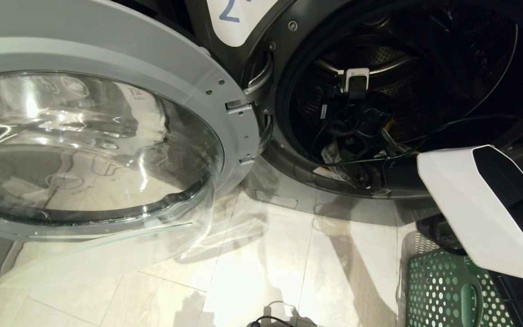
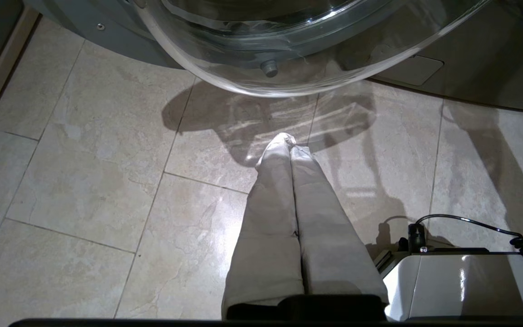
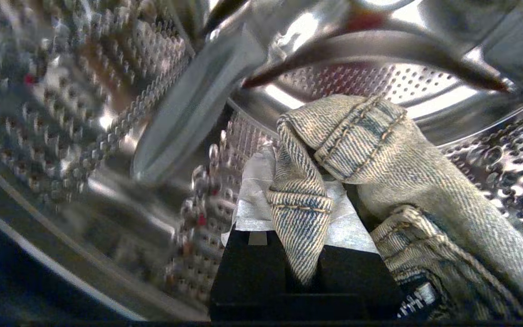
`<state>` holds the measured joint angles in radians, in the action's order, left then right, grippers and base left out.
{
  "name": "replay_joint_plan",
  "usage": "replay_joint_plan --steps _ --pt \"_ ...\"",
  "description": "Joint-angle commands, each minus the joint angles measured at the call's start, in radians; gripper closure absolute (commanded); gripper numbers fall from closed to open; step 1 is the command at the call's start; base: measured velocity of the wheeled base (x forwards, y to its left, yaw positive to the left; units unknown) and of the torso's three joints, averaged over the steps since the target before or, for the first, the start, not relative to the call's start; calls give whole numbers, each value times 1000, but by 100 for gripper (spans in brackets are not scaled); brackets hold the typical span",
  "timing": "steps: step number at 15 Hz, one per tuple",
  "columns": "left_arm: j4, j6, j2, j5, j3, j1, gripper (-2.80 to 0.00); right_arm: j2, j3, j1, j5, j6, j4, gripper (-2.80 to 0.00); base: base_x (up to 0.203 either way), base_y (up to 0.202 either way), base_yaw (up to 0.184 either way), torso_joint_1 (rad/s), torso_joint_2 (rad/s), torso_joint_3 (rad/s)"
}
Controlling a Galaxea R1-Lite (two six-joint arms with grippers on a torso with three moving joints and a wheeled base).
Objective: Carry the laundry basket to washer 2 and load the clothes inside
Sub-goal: Place the clothes into the washing machine, then close the washing machine door with the left hand
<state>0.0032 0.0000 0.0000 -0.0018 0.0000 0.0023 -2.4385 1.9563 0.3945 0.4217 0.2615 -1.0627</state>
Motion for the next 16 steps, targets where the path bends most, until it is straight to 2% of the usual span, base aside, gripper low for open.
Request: replay_joint_plan --steps 1,6,9,16 --pt "0 0 2 0 0 1 0 4 4 -11 5 -1 -50 0 0 0 0 0 0 0" --pt "0 0 2 0 0 1 0 89 3 -47 -2 1 -160 0 0 0 0 0 0 0" --pt "0 0 2 0 0 1 0 114 4 -68 -10 -1 -177 0 0 0 0 0 0 0" --pt "0 0 2 0 0 1 0 177 4 -62 -53 -2 -174 0 0 0 0 0 0 0"
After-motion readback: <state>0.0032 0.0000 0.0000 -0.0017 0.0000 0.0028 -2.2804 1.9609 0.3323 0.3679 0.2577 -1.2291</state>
